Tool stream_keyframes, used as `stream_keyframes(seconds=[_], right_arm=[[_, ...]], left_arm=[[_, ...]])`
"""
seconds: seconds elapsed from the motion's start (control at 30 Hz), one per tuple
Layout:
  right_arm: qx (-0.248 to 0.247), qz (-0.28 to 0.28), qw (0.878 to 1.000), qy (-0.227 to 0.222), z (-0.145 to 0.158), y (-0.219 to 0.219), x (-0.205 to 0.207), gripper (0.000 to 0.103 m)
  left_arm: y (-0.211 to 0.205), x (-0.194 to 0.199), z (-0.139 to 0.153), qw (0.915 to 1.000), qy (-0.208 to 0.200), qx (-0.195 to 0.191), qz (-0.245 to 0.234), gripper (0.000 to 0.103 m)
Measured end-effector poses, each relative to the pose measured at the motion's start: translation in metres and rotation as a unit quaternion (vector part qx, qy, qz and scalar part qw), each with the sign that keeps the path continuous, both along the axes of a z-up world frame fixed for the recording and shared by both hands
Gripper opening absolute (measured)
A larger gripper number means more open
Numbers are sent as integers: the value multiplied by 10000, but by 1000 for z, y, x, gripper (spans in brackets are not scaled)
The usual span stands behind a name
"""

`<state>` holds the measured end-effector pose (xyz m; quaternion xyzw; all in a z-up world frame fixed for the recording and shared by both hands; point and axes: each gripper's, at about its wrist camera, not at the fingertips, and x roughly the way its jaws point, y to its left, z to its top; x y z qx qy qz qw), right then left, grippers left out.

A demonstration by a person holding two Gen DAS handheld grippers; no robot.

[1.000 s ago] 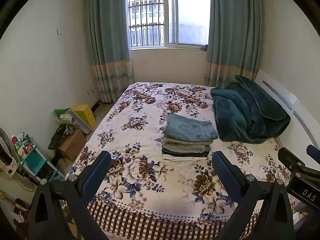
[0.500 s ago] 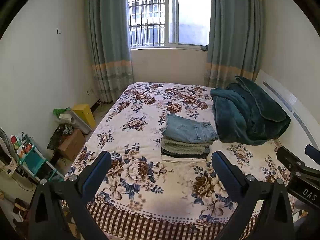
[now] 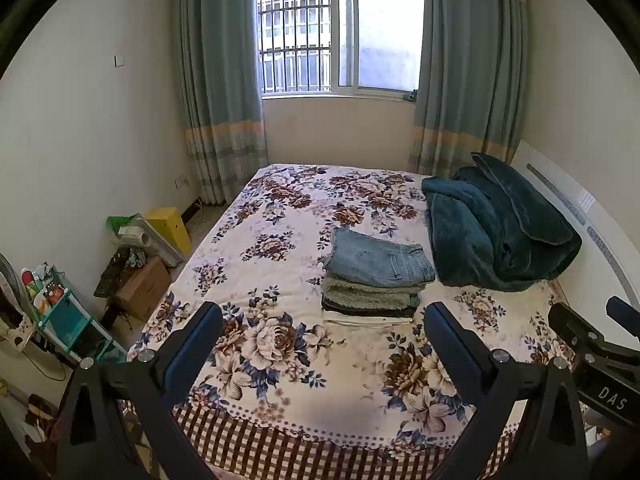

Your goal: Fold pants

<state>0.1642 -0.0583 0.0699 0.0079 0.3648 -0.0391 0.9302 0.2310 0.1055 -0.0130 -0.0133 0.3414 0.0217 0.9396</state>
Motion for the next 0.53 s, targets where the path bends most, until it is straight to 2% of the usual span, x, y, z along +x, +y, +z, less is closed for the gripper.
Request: stream_keyframes(seconds=[0.33,0.53], right_arm=[[12,-1,10000,-9,-1,0,0,103],[5,-10,10000,-23,1,-3,-1,103]], left_arm=[[0,1,2,10000,-12,0,9,103],[0,1,10,9998,-175,-6,-4,103]])
